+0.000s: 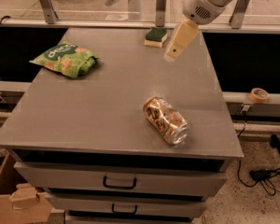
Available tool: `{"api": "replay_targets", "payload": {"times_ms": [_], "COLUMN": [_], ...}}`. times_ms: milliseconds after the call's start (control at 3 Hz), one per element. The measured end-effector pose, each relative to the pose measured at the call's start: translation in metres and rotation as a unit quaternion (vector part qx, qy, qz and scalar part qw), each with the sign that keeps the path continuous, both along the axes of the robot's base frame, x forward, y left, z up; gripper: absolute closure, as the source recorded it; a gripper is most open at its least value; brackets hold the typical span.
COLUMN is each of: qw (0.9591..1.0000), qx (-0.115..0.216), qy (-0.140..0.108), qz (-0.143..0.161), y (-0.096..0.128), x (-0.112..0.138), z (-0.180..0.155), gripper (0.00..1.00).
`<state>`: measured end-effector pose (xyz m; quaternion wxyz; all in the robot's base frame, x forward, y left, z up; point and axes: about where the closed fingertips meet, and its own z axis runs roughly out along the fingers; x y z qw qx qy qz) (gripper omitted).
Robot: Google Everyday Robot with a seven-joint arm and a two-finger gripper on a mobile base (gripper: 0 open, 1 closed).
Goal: Move sponge near green rice chip bag
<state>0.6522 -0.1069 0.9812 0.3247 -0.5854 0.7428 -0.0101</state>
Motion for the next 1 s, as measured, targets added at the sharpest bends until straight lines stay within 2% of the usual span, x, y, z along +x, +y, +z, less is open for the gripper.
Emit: {"api": "replay_targets", "payload": {"times_ms": [333,667,1000], "qw": [0.9981,0.9895,0.9766], "qx": [0.055,0.125,0.179], "qy": [0.002,0.011,0.022], "qz": [-0.028,-0.071,-0.117], "y": [0.012,0.016,0.012], "x": [0.045,0.102,0.146], "z": [-0.019,-0.048,-0.079], "gripper": [0.0,0.0,0.0]}}
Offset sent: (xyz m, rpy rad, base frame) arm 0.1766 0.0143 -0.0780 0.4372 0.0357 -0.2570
